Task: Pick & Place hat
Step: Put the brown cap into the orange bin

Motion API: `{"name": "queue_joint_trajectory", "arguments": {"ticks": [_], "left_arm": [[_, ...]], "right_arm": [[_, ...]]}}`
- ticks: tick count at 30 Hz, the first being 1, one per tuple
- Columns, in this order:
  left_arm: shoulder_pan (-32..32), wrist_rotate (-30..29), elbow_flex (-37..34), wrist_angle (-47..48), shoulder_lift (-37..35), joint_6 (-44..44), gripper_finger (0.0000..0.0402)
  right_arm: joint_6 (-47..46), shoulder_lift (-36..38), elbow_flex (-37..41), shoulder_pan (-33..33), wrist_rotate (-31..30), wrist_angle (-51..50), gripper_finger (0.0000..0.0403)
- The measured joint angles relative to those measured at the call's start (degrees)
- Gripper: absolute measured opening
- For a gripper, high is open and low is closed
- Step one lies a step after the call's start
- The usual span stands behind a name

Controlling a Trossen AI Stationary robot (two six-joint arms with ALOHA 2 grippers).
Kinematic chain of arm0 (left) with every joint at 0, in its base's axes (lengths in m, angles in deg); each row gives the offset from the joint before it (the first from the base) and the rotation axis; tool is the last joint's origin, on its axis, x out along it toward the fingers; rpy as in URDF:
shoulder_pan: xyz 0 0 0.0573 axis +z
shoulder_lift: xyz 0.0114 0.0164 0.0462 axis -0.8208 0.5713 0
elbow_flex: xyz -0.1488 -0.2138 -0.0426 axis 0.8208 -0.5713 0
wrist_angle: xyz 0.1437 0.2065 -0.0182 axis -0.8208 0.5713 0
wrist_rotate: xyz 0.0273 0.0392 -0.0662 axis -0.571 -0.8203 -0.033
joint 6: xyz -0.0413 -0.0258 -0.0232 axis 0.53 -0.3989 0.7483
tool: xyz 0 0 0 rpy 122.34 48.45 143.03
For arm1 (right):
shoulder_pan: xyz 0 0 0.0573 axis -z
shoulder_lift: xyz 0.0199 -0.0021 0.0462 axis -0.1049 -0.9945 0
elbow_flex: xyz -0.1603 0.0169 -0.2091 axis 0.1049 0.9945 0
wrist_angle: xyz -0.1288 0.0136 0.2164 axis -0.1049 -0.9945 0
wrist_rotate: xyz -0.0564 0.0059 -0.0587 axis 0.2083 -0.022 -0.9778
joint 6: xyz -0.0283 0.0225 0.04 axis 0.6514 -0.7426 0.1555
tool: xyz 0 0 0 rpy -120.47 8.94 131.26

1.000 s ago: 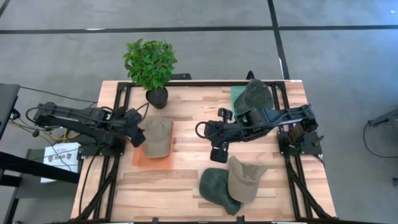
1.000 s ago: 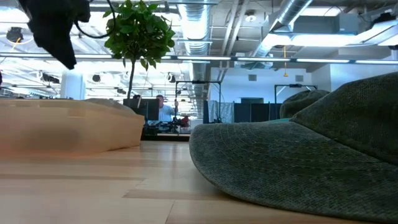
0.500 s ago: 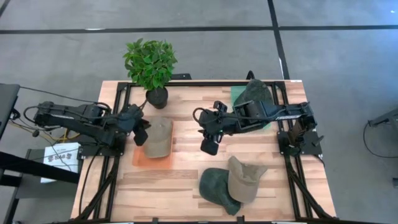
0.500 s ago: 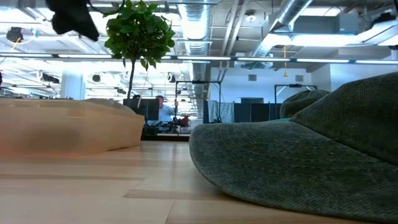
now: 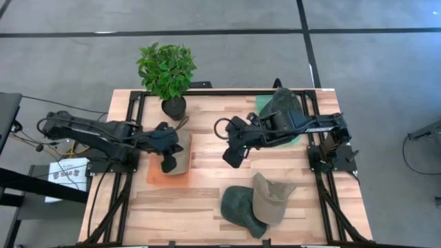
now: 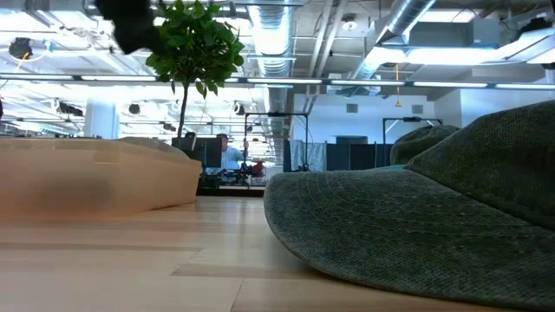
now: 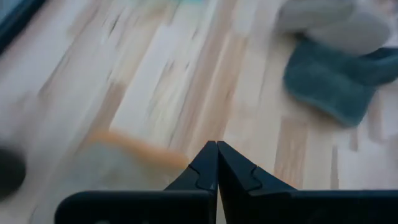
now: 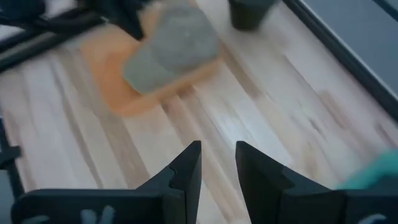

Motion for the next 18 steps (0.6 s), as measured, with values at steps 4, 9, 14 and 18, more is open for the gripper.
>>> {"name": "queue_joint_trajectory", "arguments": {"ticks": [4,9,14,18], "left_arm": [[0.05,1.69,0.00,-10.40,3.23,-7.07,0.0000],[0.05,1.76,0.00,-17.31,5.29,-12.74,0.0000],[0.79,2.12,0.00,-18.30,5.28,-14.61,0.0000],[2.42,4.40,-0.02,-18.32,5.16,-14.73,0.0000]], "right_arm": [[-7.36,0.09,3.61,-1.67,-2.17,-3.73,0.0090],[-15.33,0.09,11.74,-3.91,-2.94,-5.11,0.0090],[-24.34,-0.06,19.30,-7.07,-2.20,-5.17,0.0090],[-29.08,0.00,22.94,-10.35,2.65,-4.95,0.0087]]}}
